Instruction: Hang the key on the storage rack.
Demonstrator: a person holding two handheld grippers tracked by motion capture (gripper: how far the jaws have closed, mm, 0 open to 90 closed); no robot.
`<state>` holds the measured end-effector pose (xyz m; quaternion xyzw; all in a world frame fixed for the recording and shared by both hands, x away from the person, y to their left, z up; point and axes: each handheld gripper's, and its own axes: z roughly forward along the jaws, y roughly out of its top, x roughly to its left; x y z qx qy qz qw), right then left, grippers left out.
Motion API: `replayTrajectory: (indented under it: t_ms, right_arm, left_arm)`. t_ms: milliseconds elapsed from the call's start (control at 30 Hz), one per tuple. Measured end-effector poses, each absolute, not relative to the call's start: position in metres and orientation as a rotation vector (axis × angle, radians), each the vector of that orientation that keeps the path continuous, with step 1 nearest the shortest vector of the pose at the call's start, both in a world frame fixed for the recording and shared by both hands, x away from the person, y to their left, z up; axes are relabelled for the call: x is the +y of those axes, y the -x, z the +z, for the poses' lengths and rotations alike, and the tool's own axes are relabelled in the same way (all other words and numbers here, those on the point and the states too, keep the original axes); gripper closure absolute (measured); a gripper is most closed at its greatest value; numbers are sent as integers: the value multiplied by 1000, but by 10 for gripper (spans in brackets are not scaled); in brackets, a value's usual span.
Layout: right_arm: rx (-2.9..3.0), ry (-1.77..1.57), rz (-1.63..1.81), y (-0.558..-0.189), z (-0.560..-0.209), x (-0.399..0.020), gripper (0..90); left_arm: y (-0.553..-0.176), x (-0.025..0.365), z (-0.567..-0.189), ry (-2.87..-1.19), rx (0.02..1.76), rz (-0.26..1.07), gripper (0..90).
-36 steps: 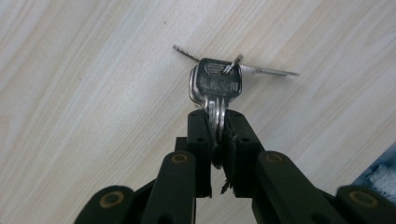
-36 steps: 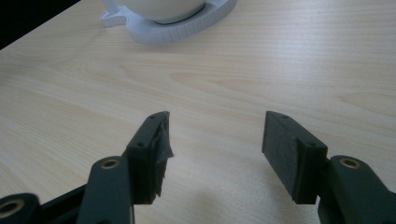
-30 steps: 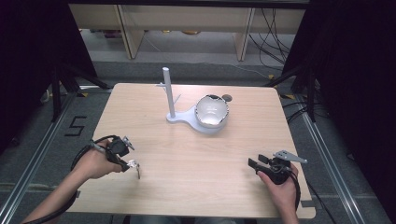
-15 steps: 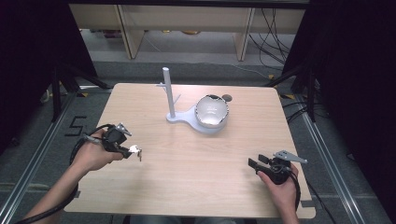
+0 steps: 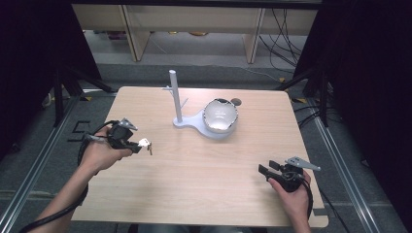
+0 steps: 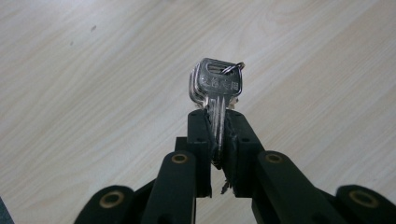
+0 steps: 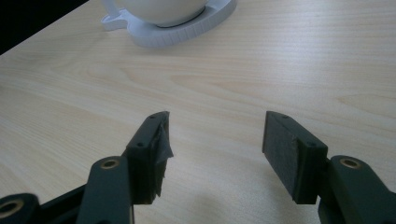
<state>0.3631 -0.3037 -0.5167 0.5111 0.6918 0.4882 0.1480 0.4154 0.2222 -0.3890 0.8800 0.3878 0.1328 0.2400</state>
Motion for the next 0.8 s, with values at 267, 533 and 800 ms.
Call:
replayTrajectory:
  t_ms: [267, 533, 800]
  right_arm:
    - [1980, -1432, 1396, -363, -517, -304, 421]
    - [1995, -1484, 1390, -361, -515, -299, 423]
    - [2008, -1457, 1363, -362, -515, -302, 424]
  left_arm:
    - [-424, 221, -376, -2310, 1082, 412, 815]
    - [-431, 217, -369, -2266, 1087, 442, 815]
    - [-441, 212, -366, -2190, 1116, 474, 815]
